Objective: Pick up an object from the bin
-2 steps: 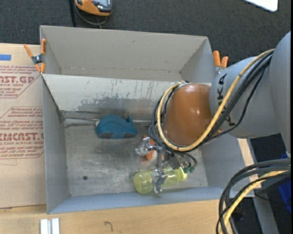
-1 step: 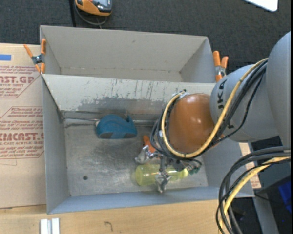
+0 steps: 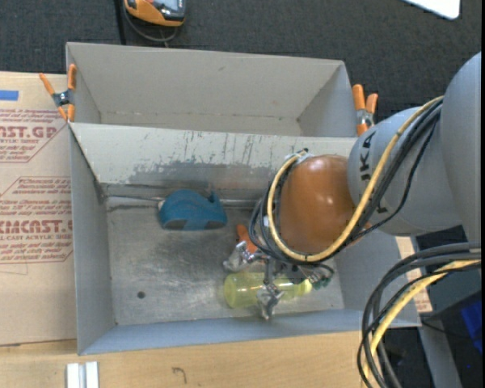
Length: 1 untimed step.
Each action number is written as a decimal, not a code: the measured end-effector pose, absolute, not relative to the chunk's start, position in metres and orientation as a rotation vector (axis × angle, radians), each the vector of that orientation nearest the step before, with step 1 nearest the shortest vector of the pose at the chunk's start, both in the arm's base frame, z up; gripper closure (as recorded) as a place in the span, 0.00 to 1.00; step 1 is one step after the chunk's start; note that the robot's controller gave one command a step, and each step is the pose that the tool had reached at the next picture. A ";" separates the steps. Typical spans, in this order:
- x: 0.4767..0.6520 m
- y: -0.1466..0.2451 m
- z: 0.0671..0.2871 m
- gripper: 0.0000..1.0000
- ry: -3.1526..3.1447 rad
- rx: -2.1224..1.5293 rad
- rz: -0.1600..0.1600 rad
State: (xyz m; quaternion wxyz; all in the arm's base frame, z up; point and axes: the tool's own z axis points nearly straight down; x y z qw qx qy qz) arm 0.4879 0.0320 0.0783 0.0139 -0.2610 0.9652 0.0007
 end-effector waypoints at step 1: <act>0.481 -0.024 0.229 1.00 3.028 -0.822 -0.002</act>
Offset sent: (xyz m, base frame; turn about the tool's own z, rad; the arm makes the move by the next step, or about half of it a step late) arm 0.0000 0.0000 0.0000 0.0000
